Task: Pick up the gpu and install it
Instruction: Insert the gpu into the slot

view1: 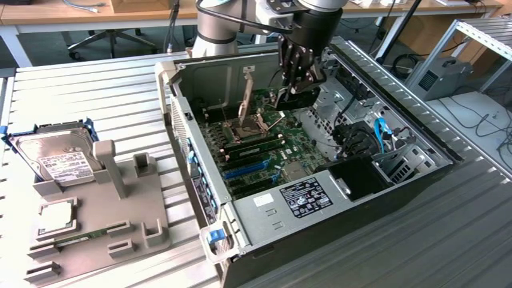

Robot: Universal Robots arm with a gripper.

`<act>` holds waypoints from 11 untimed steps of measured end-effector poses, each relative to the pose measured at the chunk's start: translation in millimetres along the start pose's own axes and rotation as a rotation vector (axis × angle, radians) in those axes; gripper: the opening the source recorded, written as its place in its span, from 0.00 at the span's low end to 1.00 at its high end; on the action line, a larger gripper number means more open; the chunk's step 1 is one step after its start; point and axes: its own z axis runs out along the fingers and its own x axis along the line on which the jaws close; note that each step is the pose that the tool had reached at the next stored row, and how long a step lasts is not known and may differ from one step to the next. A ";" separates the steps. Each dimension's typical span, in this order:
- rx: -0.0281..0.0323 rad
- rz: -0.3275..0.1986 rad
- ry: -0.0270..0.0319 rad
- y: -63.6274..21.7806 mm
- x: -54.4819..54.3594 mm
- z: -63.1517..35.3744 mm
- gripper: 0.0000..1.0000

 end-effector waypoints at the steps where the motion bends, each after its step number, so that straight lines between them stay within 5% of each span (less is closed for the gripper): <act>1: 0.0000 0.000 0.0000 0.6 0.7 0.0 0.26; 11: 0.0001 0.000 -0.0002 4.2 5.5 0.1 0.26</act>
